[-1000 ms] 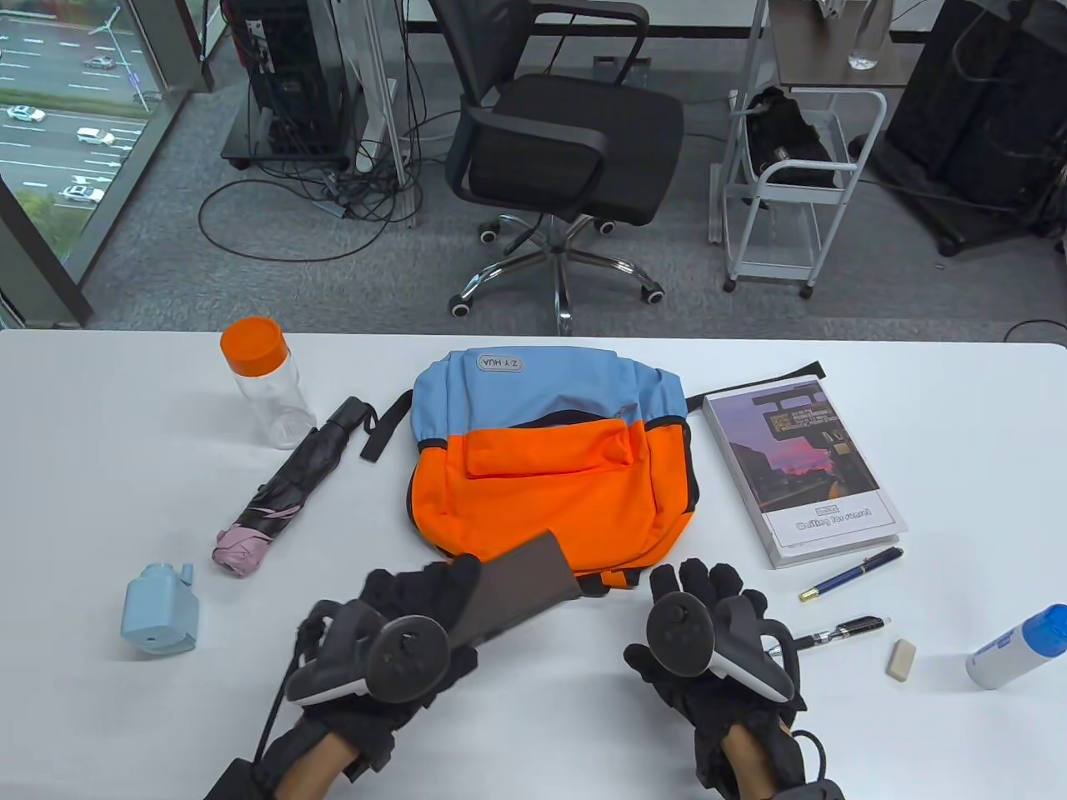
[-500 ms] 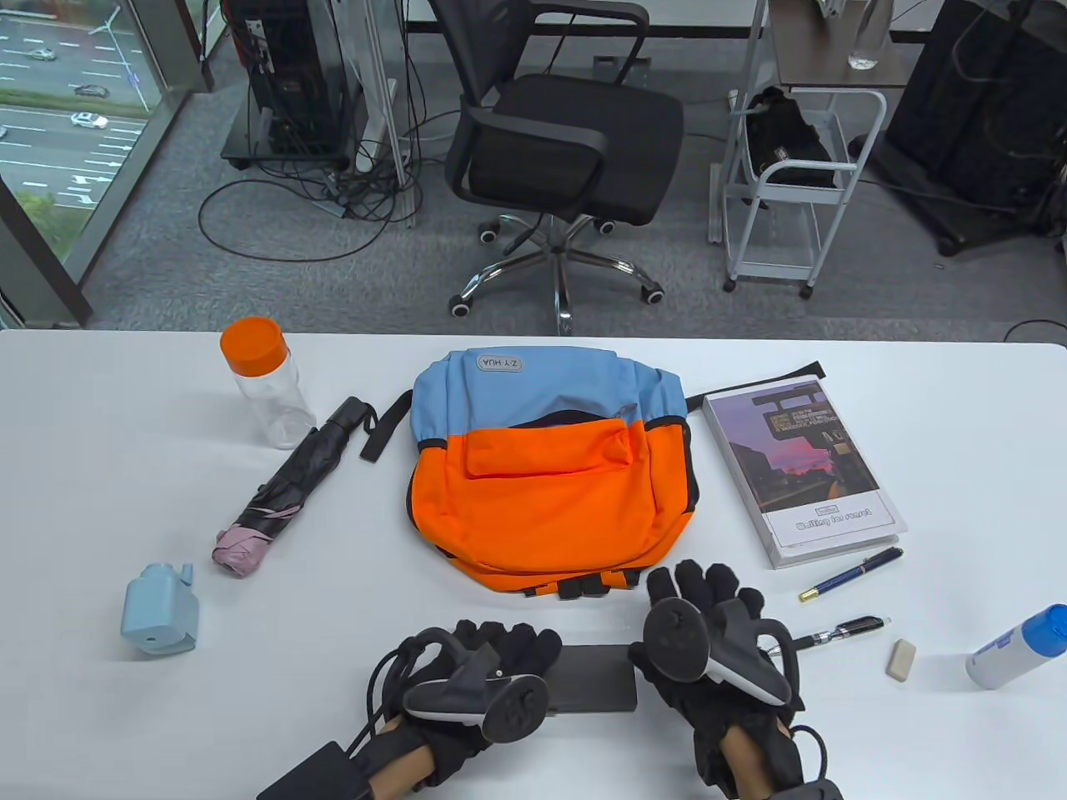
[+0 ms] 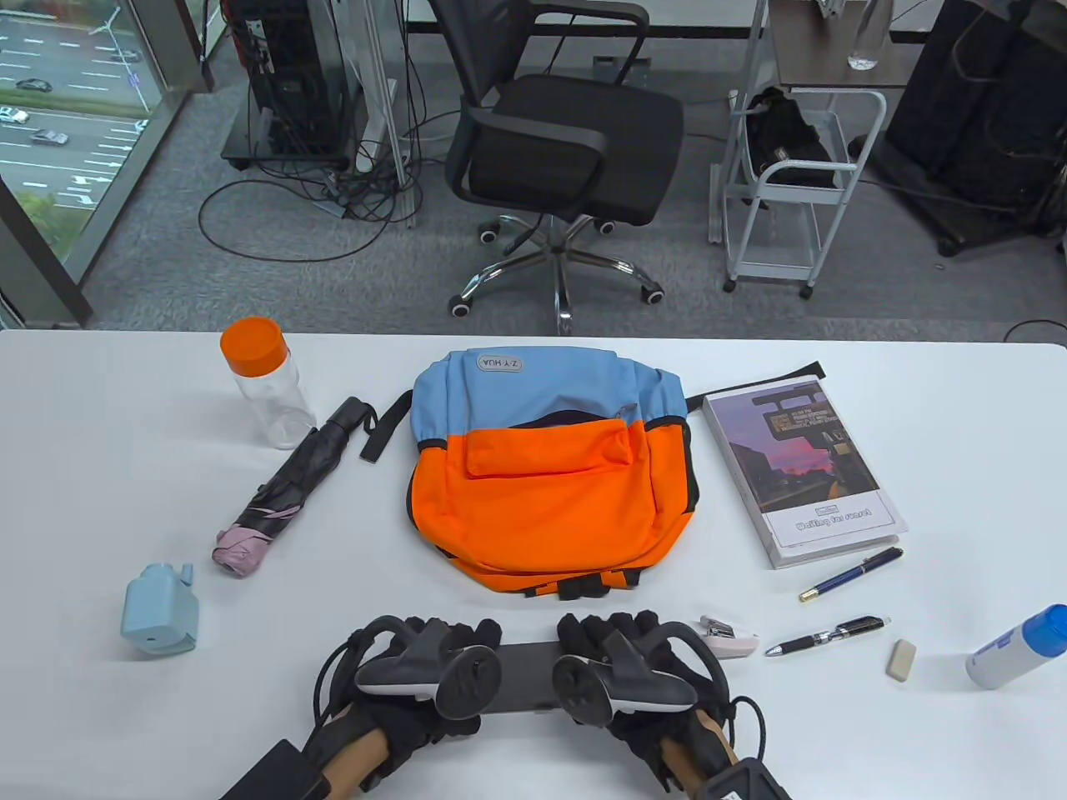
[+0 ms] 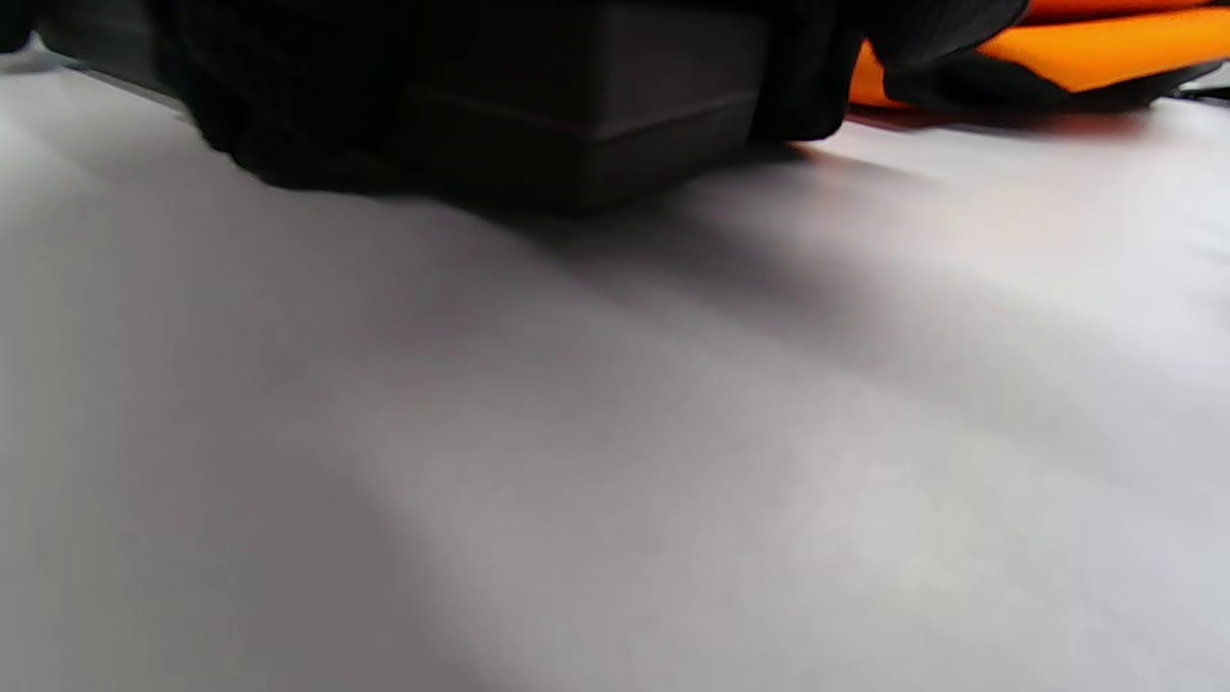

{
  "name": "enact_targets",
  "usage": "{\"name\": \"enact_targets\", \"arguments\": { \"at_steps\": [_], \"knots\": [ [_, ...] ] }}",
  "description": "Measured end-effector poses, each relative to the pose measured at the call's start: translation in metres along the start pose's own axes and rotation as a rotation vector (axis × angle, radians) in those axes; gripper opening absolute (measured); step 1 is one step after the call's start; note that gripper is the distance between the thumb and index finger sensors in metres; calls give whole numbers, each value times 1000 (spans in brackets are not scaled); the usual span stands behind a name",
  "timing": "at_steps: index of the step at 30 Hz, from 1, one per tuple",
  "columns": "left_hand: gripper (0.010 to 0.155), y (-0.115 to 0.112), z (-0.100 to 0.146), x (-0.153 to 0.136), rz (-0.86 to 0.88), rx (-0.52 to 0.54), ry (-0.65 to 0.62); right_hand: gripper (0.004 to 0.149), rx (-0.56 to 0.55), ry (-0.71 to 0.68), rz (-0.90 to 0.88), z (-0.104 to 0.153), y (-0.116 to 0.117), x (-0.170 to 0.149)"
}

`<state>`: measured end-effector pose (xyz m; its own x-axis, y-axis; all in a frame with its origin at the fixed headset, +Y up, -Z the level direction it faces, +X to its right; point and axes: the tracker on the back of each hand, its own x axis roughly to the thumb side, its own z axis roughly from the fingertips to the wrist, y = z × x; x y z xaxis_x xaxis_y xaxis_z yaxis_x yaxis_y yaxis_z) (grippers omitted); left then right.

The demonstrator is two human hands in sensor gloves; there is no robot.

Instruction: Pack school bag

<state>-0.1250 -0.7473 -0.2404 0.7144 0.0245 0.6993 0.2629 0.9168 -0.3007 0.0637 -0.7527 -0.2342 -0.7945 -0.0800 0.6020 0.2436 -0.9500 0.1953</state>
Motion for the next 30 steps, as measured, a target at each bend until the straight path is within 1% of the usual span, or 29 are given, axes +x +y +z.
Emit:
{"name": "enact_targets", "arguments": {
  "at_steps": [2, 7, 8, 15, 16, 17, 20, 22, 23, 24, 25, 26, 28, 30],
  "knots": [
    [100, 0, 0, 1, -5, 21, -7, 88, 14, 4, -9, 1, -1, 0],
    [100, -1, -2, 1, 4, 28, 0, 86, 50, 0, -72, 3, -4, -3],
    [101, 0, -2, 2, -22, 26, 0, 85, 49, -4, -96, 3, -5, -4],
    [100, 0, -4, 1, -20, 38, 31, 79, 43, -11, -201, 7, -12, -14],
    [100, 1, -3, -1, -31, 35, 54, 77, 24, -39, -271, 8, -14, -16],
    [100, 2, -4, -4, -3, 48, 42, 75, 6, -23, -314, 9, -15, -16],
    [102, 4, -3, -7, 31, 37, 29, 72, -2, -17, -305, 11, -14, -16],
    [99, 6, 2, -14, 129, 13, 14, 70, 3, -3, -397, 11, -15, -21],
    [95, 7, 5, -18, 201, 40, 12, 69, -16, 4, -426, 11, -14, -24],
    [90, 8, 9, -23, 263, 103, -1, 69, -49, 24, -448, 11, -13, -28],
    [81, 9, 11, -28, 302, 153, 4, 70, -67, 38, -457, 12, -11, -33],
    [76, 10, 12, -31, 326, 183, 15, 71, -83, 55, -471, 12, -10, -35],
    [75, 10, 13, -35, 357, 186, 47, 76, -135, 107, -495, 13, -9, -39],
    [74, 13, 15, -39, 318, 257, 69, 86, -97, 183, -392, 15, -8, -39]
  ]
}}
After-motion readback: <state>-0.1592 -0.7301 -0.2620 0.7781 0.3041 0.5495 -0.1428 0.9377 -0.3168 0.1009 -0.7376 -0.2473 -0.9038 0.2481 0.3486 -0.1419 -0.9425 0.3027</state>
